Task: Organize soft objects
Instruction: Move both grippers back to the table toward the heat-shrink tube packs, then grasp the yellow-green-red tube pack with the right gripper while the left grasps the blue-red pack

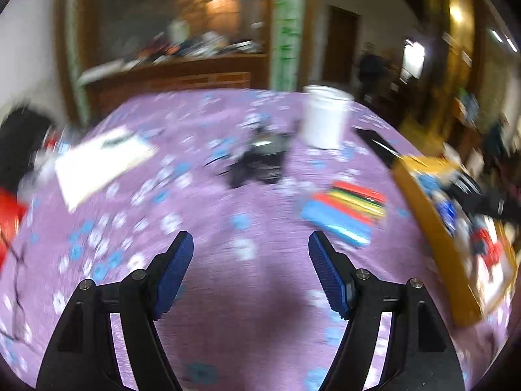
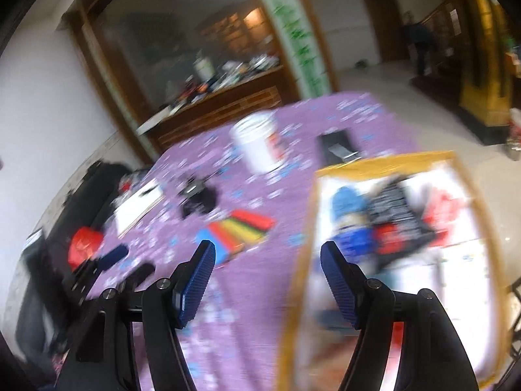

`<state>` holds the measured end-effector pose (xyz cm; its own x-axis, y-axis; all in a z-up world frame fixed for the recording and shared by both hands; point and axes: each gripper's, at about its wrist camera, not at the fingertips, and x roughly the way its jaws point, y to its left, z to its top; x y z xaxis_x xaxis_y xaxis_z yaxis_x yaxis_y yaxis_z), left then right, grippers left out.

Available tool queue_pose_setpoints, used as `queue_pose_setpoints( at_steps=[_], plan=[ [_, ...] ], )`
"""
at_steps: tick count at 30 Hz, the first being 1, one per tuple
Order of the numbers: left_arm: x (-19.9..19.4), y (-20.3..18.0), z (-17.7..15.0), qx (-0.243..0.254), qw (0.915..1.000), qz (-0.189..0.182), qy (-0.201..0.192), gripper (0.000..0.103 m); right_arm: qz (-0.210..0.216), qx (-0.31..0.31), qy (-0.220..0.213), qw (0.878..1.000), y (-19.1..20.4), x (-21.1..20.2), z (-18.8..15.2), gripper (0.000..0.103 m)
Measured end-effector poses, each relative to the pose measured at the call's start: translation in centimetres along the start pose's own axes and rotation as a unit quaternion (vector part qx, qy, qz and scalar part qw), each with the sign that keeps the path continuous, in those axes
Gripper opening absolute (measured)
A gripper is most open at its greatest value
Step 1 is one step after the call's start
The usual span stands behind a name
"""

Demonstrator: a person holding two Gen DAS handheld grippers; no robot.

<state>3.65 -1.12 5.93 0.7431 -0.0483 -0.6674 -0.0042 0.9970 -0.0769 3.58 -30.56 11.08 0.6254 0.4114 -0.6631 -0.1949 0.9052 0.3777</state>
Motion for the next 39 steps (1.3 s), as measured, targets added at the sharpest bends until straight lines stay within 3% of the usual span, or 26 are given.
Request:
queue_pose_setpoints(
  at_steps=[4,8,12,17,19,21,22,23,25,29,33,39],
  plan=[
    [1.2,2.7,-0.3,-0.035,0.9993,0.003,0.011,0.073,0.018,-0.001,0.060,0.998,2.9,6.6,0.4,0.070],
    [1.0,3.3,-0.2,-0.050,0.9987,0.007,0.001,0.073,0.020,0.013,0.088,0.996,4.0,11.7,1.0,0.070],
    [0.5,4.4,-0.2,-0.072,0.9974,0.006,0.002,0.073,0.006,0.033,0.099,0.995,3.4,14.8,1.7,0.070],
    [0.2,4.9,0.0,-0.082,0.9965,0.014,-0.001,0.073,0.025,0.052,0.131,0.990,3.8,17.3,0.6,0.072],
    [0.3,5.1,0.0,-0.086,0.9962,0.014,-0.001,0.073,0.055,0.044,0.144,0.987,5.2,17.4,-0.3,0.072],
    [0.5,5.2,-0.1,-0.088,0.9961,0.013,0.004,0.073,0.111,0.033,0.164,0.980,6.8,17.2,-0.8,0.069],
    [0.6,5.2,-0.1,-0.088,0.9960,0.013,0.006,0.073,0.122,0.031,0.155,0.980,7.0,16.6,-0.4,0.067],
    [0.7,5.1,-0.1,-0.087,0.9961,0.013,0.009,0.073,0.110,0.029,0.135,0.984,6.9,15.9,0.3,0.069],
    [0.8,5.0,-0.1,-0.084,0.9964,0.012,0.010,0.073,0.036,-0.005,0.100,0.994,6.4,14.8,2.0,0.070],
    [0.9,4.6,-0.1,-0.076,0.9969,0.015,0.010,0.073,-0.081,-0.089,0.100,0.988,4.7,15.7,3.9,0.071],
    [1.1,4.5,-0.2,-0.072,0.9971,0.015,0.015,0.073,-0.092,-0.093,0.121,0.984,2.7,17.1,4.8,0.070],
    [1.0,4.5,-0.2,-0.073,0.9972,0.011,0.014,0.073,-0.059,-0.045,0.148,0.986,1.4,18.2,3.9,0.074]
  ],
)
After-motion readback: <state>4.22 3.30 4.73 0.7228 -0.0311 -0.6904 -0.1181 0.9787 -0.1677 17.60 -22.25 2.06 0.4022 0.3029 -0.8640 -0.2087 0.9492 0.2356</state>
